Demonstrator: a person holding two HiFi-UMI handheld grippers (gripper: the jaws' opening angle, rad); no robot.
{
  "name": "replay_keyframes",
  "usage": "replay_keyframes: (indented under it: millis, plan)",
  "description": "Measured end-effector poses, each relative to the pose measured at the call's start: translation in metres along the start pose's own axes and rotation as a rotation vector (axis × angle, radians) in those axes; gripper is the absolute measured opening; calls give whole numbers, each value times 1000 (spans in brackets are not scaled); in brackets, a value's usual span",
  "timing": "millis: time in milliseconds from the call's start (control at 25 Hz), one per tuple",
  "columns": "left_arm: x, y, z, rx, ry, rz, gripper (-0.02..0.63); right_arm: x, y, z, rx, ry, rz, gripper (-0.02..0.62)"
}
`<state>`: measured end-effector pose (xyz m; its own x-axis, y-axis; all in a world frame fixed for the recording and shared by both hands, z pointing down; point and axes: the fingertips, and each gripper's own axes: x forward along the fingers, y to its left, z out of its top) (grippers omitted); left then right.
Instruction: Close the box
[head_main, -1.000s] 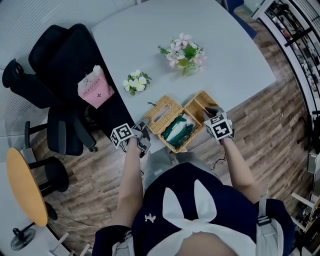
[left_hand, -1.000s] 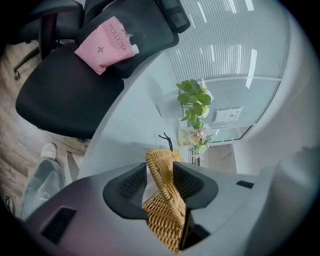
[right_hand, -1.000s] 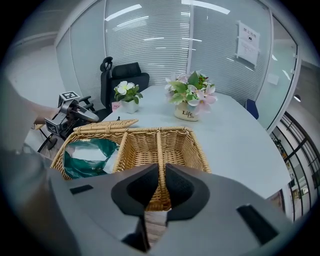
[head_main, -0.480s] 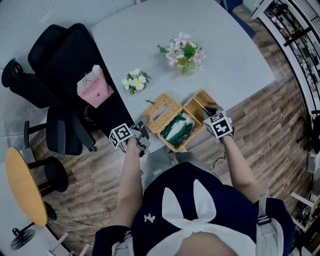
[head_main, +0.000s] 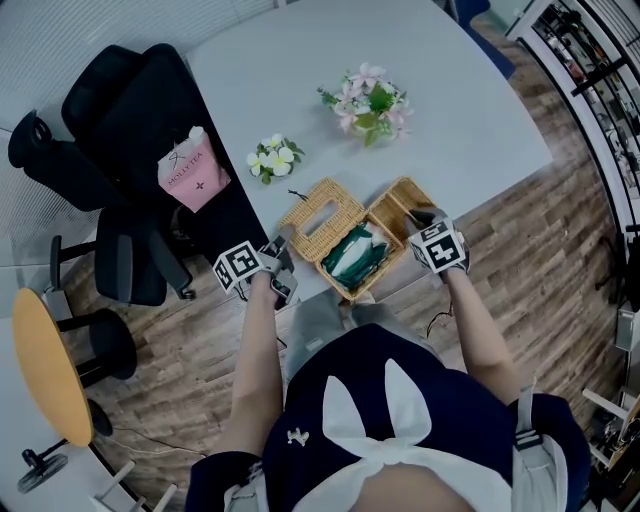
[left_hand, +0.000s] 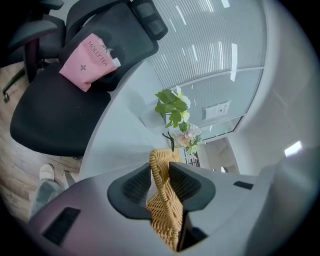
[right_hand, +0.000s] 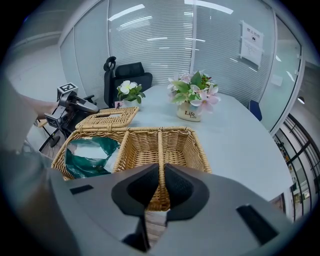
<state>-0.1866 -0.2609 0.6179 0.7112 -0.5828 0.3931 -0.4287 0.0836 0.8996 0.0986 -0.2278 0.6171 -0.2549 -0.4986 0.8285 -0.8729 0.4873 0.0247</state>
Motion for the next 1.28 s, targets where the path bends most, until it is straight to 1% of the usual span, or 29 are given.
replay_keyframes:
  millis: [440, 600, 880, 1160, 1280]
  plan:
    - [-9, -23, 5, 163, 14, 20, 124, 1, -5, 1, -20, -18, -3, 41]
    - [-12, -29, 4, 204, 9, 30, 121, 2, -5, 1, -15, -16, 6, 41]
    - [-16, -41, 4, 302, 19, 56, 121, 4, -6, 0, 1, -7, 23, 41]
    - [-21, -48, 2, 351, 7, 73, 118, 4, -5, 1, -25, -20, -4, 41]
    - [-23, -52, 2, 367, 3, 73, 115, 5, -5, 1, -23, -18, 3, 41]
